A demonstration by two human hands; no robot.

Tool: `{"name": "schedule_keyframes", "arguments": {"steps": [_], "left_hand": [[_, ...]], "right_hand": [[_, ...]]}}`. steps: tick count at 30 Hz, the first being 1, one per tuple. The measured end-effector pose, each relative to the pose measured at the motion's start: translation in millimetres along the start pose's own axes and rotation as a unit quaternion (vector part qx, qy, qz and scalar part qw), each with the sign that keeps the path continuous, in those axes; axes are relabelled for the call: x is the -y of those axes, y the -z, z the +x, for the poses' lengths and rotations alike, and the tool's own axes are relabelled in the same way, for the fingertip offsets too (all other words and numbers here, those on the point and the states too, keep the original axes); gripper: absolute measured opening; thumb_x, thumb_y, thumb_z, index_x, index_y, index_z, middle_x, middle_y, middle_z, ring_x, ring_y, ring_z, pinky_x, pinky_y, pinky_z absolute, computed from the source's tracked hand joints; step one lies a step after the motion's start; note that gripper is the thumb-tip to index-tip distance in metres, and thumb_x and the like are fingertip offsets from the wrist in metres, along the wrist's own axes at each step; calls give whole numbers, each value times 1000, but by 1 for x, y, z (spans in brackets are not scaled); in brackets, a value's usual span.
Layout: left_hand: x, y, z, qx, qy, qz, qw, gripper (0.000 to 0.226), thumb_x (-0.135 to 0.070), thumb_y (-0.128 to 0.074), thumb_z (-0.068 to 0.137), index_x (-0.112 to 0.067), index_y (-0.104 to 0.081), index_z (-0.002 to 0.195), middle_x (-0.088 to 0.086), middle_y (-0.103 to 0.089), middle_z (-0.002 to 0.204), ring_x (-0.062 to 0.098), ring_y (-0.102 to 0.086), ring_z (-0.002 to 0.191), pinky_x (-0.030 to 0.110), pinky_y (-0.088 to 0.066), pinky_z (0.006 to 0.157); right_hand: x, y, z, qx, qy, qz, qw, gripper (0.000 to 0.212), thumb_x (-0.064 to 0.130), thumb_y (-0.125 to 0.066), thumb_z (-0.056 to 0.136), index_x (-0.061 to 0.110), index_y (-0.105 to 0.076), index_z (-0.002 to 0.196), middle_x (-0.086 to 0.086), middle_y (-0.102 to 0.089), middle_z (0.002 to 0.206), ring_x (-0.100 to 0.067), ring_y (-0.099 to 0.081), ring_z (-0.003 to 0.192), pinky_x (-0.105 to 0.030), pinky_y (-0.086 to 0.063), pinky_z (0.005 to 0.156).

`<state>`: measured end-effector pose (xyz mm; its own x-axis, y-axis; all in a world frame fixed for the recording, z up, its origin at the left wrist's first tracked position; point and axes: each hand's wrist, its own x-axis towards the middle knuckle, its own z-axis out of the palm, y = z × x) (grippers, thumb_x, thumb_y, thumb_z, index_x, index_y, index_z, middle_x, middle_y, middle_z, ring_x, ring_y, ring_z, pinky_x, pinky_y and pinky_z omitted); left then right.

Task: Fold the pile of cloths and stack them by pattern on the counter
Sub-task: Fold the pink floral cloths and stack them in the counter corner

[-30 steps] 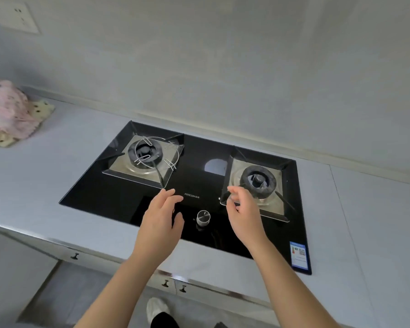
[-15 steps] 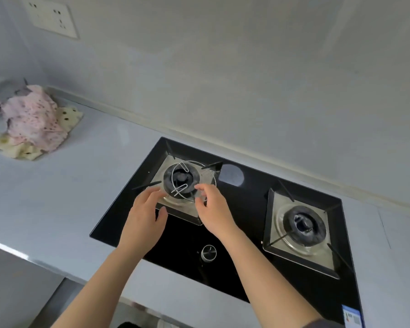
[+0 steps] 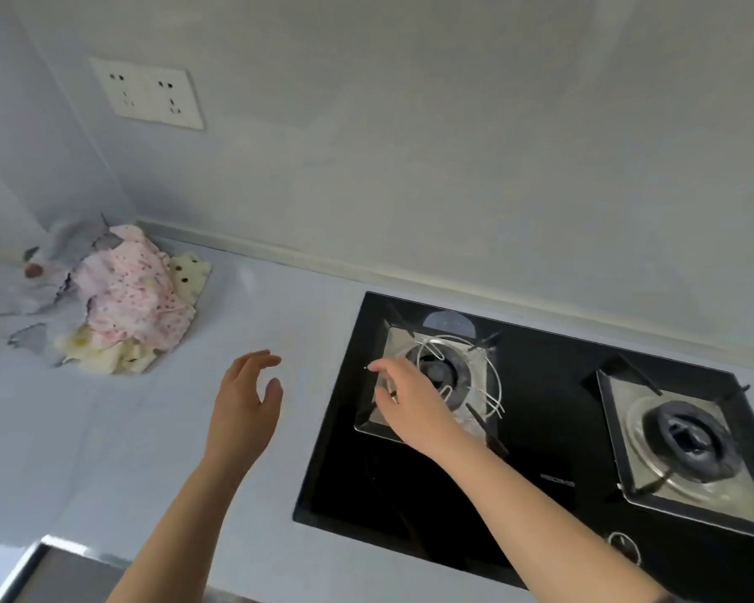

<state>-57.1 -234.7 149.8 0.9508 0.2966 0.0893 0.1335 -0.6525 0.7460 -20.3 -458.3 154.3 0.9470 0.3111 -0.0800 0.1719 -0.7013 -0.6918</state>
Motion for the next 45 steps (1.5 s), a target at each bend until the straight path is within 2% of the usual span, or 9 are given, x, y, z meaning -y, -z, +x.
{"name": "schedule_keyframes", "arguments": {"steps": [5, 13, 18, 24, 28, 34, 37, 40, 45], "left_hand": [[84, 63, 46, 15, 10, 14, 1000, 24, -4, -56, 89, -19, -63, 107, -6, -59, 122, 26, -58, 76, 28, -39, 75], [186, 175, 162, 6, 29, 80, 996, 17, -8, -59, 87, -15, -67, 100, 0, -62, 110, 21, -60, 92, 26, -40, 71], [193, 181, 227, 78, 25, 118, 990, 29, -15, -55, 92, -13, -56, 121, 6, -58, 119, 24, -59, 98, 29, -46, 71], [203, 167, 276, 138, 218, -78, 963, 28, -23, -60, 92, -15, -51, 117, 8, -58, 96, 24, -63, 77, 24, -48, 55], [202, 165, 281, 115, 159, -98, 976, 29, -19, -59, 91, -10, -46, 68, 11, -48, 66, 20, -47, 59, 22, -34, 45], [155, 188, 272, 101, 57, -240, 964, 37, -19, -59, 91, -11, -38, 62, 3, -36, 59, 14, -36, 55, 23, -33, 54], [114, 195, 263, 172, 41, -355, 918, 27, -21, -55, 96, -7, -51, 73, 7, -56, 63, 17, -57, 57, 24, -48, 54], [91, 187, 253, 210, 47, -391, 895, 17, -15, -48, 98, -7, -61, 92, 8, -67, 70, 20, -63, 59, 27, -52, 54], [120, 126, 227, 252, 11, -134, 959, 14, -23, -52, 95, -19, -64, 91, -2, -68, 92, 17, -64, 86, 27, -49, 74]], "right_hand": [[61, -73, 59, -5, -6, -3, 1000, 34, 15, -48, 95, 19, -51, 129, 7, -48, 132, -10, -51, 116, -27, -40, 99], [191, -186, 176, 68, -56, -22, 996, 35, 19, -49, 95, 14, -51, 130, -2, -51, 133, -19, -52, 118, -34, -45, 97], [232, -216, 227, 52, -137, 73, 986, 36, 24, -60, 91, 12, -53, 125, -2, -57, 123, -21, -56, 113, -28, -47, 88], [255, -243, 272, 37, -183, 142, 972, 56, 21, -60, 92, 19, -39, 143, -2, -51, 137, -22, -52, 122, -27, -45, 91], [257, -246, 279, -10, -185, 125, 975, 22, 17, -56, 92, 7, -63, 110, -4, -64, 98, -20, -60, 91, -27, -45, 74], [254, -204, 259, -119, -111, 265, 950, 19, 15, -57, 94, 2, -64, 82, -8, -63, 80, -15, -55, 73, -28, -45, 73], [257, -168, 242, -134, -83, 378, 913, 19, 10, -54, 95, 8, -59, 77, -3, -60, 75, -15, -56, 71, -28, -49, 72], [244, -140, 226, -125, -135, 513, 838, 18, 12, -48, 97, 11, -54, 80, -7, -61, 78, -20, -59, 70, -32, -53, 67], [189, -132, 187, -114, -381, 330, 856, 18, 19, -42, 99, 10, -58, 98, -10, -61, 85, -23, -57, 69, -28, -48, 55]]}}
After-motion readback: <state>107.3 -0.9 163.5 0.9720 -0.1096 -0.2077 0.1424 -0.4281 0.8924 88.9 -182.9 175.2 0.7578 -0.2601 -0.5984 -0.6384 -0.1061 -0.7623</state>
